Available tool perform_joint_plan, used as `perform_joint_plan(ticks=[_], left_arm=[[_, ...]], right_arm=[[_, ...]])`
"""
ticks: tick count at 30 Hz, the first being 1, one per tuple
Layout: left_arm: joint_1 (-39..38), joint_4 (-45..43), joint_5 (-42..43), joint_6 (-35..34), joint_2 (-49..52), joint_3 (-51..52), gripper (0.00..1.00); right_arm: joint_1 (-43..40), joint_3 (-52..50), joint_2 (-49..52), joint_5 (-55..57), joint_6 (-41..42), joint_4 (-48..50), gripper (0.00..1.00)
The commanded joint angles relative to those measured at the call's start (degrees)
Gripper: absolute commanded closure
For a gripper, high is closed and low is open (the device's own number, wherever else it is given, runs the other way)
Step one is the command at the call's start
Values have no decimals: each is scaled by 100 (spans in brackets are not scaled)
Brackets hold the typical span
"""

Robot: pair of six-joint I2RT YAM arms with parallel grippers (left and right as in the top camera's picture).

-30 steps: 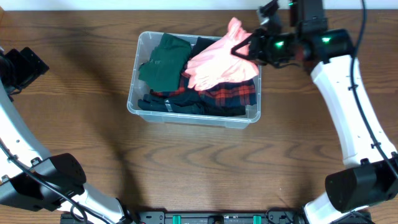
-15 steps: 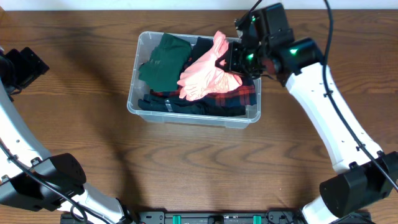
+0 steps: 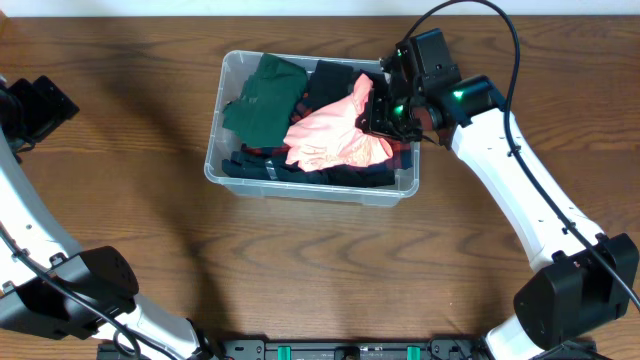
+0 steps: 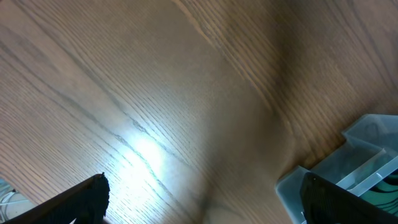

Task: Pack container
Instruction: 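Lower the pink shirt into the bin's right side and press it down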

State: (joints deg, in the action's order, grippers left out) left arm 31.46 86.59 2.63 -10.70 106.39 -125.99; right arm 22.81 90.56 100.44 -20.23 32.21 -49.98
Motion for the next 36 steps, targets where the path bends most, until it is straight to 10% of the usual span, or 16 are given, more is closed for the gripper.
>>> perform_joint_plan(ticks=[1,36], left_arm=[[13,13,-7,-55,24,15,2],[13,13,-7,-55,24,15,2]], right_arm=[[52,-26,-153,321,-234,-146,99],[52,-236,11,1705,-1377,-960,94]])
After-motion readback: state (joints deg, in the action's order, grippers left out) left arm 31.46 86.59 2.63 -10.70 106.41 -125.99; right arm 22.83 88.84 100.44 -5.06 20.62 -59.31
